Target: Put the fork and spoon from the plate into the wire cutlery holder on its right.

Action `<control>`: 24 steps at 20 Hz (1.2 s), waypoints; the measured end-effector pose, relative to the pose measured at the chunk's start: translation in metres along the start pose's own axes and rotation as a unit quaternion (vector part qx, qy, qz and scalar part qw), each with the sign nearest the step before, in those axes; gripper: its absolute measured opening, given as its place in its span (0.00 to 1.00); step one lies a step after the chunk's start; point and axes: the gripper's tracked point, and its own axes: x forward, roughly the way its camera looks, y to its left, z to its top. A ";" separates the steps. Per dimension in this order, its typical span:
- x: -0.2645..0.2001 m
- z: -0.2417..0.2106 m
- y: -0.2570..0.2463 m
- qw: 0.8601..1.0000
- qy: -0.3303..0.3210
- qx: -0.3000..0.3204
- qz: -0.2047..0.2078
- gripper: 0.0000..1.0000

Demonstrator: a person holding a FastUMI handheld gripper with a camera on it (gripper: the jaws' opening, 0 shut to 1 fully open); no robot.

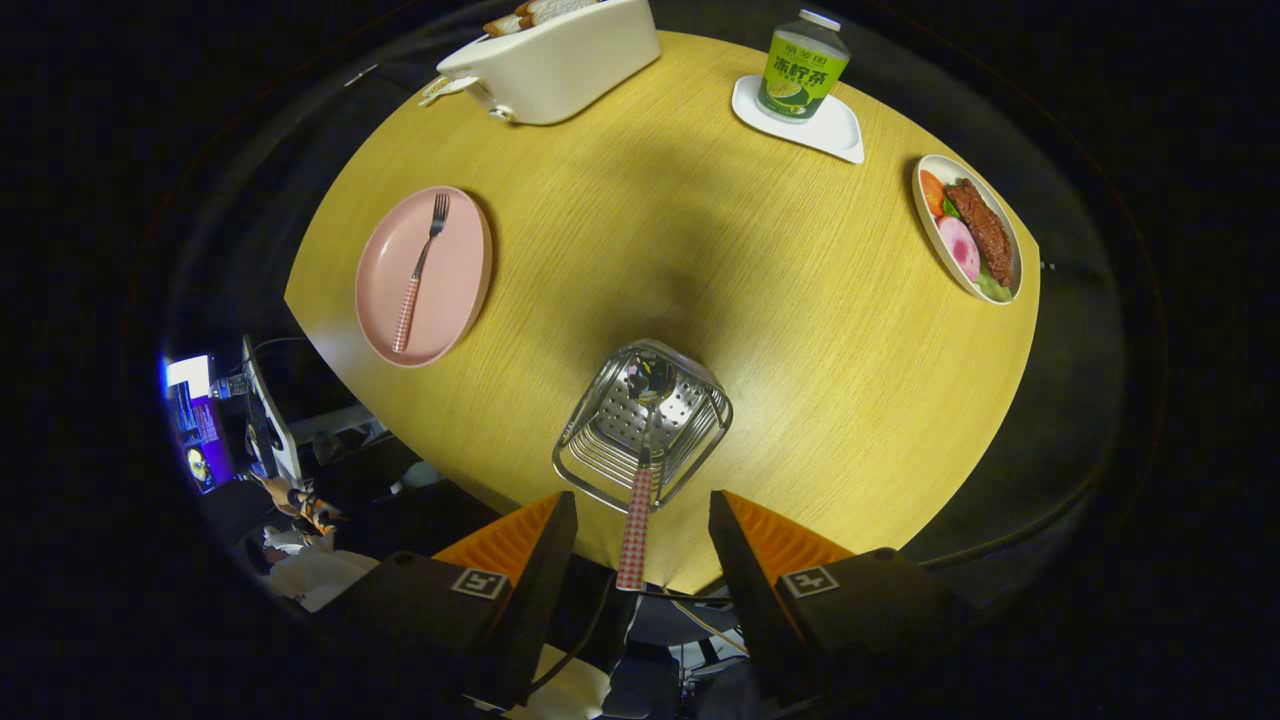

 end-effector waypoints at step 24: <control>-0.056 0.080 0.151 0.956 -0.291 0.007 0.014 1.00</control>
